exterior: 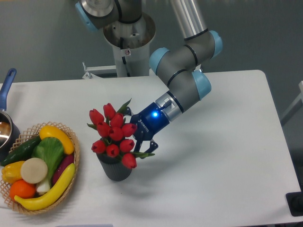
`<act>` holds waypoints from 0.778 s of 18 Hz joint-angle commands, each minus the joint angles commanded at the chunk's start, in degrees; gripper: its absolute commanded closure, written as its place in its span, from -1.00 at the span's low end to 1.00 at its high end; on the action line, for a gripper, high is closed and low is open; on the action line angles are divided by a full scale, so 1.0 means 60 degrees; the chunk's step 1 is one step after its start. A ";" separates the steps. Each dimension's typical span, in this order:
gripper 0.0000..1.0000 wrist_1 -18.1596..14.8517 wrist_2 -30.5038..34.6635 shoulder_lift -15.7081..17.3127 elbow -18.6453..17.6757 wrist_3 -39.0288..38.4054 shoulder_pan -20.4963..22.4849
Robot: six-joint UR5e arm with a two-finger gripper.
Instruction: Insert the flowers into the vase
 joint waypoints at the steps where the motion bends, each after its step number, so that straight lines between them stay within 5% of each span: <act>1: -1.00 0.0000 0.0000 0.0044 -0.0015 -0.0014 0.0000; 6: -1.00 -0.0029 0.0452 0.0818 -0.0350 0.0000 0.0219; 14: -1.00 -0.0073 0.3188 0.2385 -0.0658 -0.0015 0.0936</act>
